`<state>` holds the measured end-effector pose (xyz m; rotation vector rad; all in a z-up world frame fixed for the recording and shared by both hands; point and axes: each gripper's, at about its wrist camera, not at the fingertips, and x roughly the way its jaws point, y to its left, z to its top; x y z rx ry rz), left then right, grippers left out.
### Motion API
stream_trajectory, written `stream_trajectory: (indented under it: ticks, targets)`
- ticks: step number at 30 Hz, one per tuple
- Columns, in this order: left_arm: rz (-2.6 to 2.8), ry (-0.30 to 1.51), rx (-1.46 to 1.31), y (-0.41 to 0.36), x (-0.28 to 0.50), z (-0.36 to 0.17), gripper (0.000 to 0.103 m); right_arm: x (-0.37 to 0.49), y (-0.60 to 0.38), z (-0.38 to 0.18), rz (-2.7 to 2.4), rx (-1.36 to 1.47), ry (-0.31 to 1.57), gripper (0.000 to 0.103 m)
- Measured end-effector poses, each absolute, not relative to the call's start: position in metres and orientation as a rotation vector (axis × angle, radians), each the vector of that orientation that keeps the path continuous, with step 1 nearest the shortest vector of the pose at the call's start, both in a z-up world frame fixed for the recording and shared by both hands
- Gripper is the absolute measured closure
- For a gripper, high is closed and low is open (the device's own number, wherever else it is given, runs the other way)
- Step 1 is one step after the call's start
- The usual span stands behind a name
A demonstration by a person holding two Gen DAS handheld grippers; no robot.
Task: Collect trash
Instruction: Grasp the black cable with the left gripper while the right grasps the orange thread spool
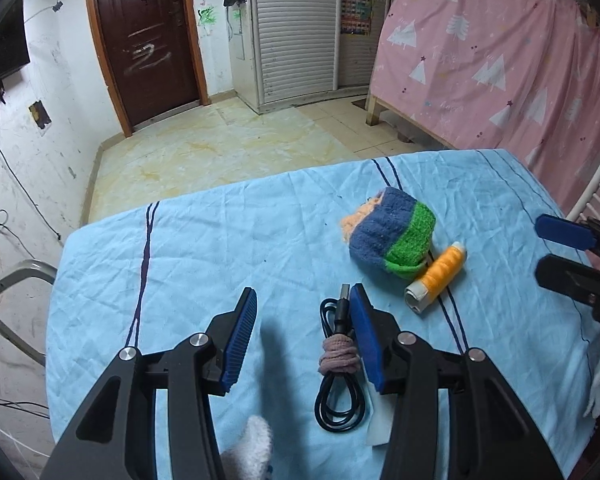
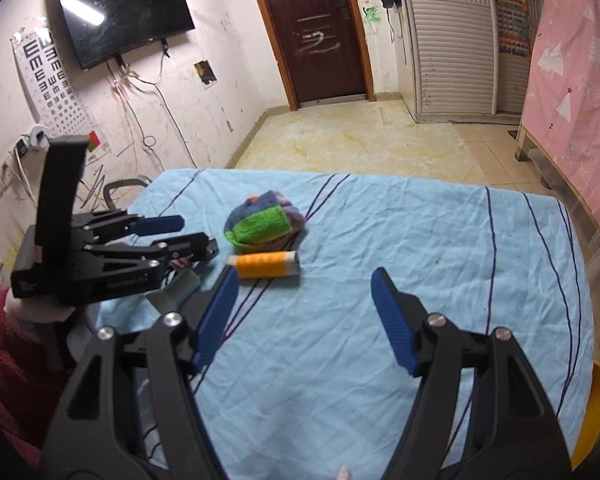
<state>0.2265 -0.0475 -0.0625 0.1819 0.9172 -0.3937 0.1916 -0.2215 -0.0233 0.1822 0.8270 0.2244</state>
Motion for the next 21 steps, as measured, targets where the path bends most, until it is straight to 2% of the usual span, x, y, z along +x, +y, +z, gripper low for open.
stream_trajectory:
  ticks: [6, 10, 21]
  targets:
    - [-0.483, 0.921, 0.125, -0.032, 0.223, -0.068, 0.063, 0.201, -0.213, -0.027, 0.234, 0.162, 0.842, 0.036]
    - [-0.53, 0.897, 0.063, -0.022, 0.22, -0.062, 0.063, 0.206, -0.207, -0.029, 0.239, 0.152, 0.847, 0.031]
    - [-0.501, 0.919, 0.108, -0.028, 0.216, -0.073, 0.063, 0.212, -0.201, -0.034, 0.241, 0.14, 0.862, 0.031]
